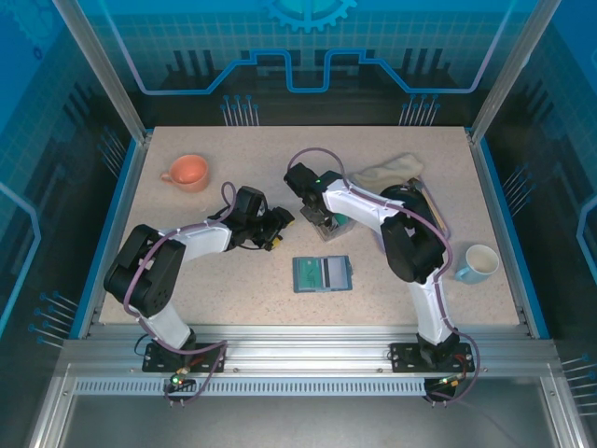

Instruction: Put the credit cards into the card holder

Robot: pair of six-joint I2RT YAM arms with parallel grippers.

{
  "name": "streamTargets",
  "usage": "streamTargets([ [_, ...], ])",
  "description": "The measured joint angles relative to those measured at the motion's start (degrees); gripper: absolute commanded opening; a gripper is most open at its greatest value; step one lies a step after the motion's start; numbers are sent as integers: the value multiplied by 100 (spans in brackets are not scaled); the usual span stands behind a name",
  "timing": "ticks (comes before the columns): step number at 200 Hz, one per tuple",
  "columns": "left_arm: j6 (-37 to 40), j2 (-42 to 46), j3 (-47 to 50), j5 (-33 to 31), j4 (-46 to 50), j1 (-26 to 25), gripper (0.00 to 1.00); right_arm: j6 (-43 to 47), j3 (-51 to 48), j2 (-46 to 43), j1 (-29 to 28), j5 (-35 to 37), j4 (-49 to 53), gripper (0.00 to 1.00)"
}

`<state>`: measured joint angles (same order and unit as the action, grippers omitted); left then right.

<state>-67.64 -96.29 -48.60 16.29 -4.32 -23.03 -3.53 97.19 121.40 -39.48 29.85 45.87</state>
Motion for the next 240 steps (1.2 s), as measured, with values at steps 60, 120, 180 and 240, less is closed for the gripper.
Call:
streamTargets([
  [60,0,0,0,2,0,0,65,15,-20,-13,-2,-2,-4,25],
  [120,0,0,0,2,0,0,65,17,-76,-96,-2,-2,-26,18],
  [180,0,0,0,2,0,0,65,15,-76,-232,-2,-28,-11,12],
  [240,0,0,0,2,0,0,65,15,-76,-472,-2,-162,63,13],
])
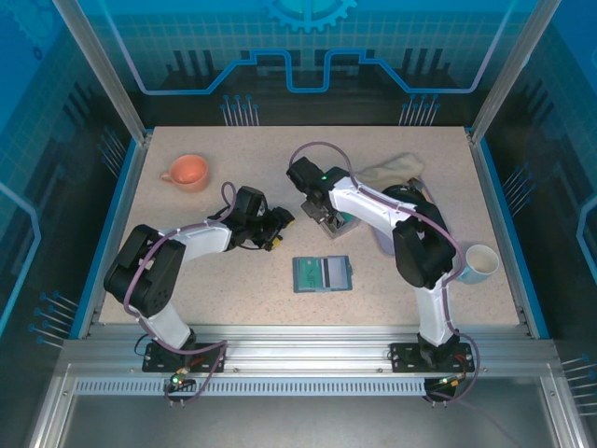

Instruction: Put the credit cards into the card holder

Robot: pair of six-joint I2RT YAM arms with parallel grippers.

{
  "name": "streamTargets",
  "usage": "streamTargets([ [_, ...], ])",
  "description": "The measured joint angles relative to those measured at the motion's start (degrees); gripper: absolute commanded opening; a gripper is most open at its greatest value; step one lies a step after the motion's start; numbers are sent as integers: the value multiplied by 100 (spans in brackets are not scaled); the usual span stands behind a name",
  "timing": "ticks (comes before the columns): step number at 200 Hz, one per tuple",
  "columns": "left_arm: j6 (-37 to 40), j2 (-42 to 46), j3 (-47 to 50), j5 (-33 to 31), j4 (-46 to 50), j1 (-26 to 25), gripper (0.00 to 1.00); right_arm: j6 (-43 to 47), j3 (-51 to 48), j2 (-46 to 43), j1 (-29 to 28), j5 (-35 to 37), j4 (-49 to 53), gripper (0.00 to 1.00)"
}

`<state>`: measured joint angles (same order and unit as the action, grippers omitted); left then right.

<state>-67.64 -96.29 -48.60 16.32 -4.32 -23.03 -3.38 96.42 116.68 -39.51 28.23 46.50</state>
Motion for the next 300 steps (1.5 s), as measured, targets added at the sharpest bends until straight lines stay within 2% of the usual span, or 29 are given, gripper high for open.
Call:
streamTargets([
  [80,0,4,0,2,22,0,65,-4,0,0,26,-98,22,14],
  [106,0,4,0,2,22,0,65,2,0,0,70,-129,22,9],
  [123,0,4,0,2,22,0,65,-4,0,0,116,-149,20,14],
  [154,0,4,0,2,20,0,65,-48,-11,2,186,-216,22,35],
  [164,0,4,0,2,20,0,65,-28,-11,11,201,-278,24,38],
  [211,0,4,0,2,22,0,65,-39,-11,323,212,-380,55,40],
  [300,0,4,0,2,22,0,65,66,26,426,208,92,57,39],
])
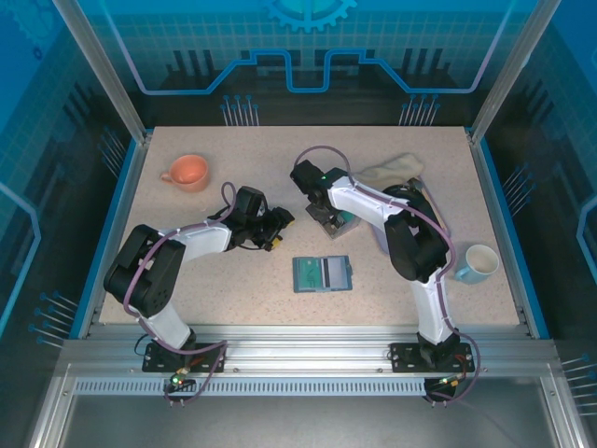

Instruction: Put the credit cards into the card holder

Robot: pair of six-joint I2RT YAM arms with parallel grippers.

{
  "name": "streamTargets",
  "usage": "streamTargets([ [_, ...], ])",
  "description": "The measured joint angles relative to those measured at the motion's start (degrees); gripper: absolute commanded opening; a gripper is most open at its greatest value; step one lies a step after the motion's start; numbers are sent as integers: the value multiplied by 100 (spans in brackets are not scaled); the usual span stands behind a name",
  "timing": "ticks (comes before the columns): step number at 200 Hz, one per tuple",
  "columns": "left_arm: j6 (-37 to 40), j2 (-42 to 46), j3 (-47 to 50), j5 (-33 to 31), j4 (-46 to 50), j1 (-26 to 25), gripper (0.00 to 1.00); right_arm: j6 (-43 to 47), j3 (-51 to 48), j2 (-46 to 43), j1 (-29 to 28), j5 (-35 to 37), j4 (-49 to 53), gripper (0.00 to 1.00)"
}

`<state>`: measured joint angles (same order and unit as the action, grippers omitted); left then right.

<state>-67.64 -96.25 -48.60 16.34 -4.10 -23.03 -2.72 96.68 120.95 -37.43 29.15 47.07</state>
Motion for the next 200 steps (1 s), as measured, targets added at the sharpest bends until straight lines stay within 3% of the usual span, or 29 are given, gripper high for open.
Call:
streamTargets([
  [200,0,0,0,0,44,0,65,22,-313,-199,0,243,-210,29],
])
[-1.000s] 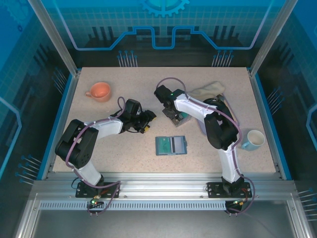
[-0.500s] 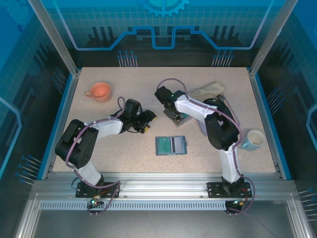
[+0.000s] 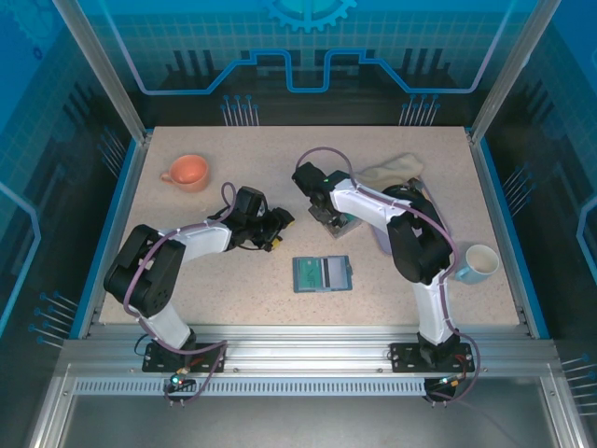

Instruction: Put the credit cards into the card holder

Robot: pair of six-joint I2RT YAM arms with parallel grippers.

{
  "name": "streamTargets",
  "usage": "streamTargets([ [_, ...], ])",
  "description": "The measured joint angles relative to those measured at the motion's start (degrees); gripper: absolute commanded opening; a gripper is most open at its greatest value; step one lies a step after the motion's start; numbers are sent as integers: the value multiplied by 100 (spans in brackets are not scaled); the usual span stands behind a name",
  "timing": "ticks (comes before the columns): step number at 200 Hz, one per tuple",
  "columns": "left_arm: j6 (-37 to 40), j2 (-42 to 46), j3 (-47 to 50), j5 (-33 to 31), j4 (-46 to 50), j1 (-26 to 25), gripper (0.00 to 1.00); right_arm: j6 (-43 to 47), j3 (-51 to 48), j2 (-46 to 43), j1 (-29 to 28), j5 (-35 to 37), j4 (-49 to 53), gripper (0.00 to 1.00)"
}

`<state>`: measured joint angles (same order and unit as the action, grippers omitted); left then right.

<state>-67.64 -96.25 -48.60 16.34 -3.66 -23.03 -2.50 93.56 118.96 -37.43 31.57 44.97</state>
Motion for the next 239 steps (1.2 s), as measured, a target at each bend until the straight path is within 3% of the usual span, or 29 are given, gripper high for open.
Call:
streamTargets([
  [48,0,0,0,0,4,-2,65,0,0,-35,11,-7,0,25],
  [76,0,0,0,0,22,-2,65,-9,0,-35,17,-57,2,34],
  [149,0,0,-2,0,42,-7,65,0,31,39,116,-205,61,39],
  [239,0,0,-2,0,42,-7,65,22,66,149,116,-92,52,35],
])
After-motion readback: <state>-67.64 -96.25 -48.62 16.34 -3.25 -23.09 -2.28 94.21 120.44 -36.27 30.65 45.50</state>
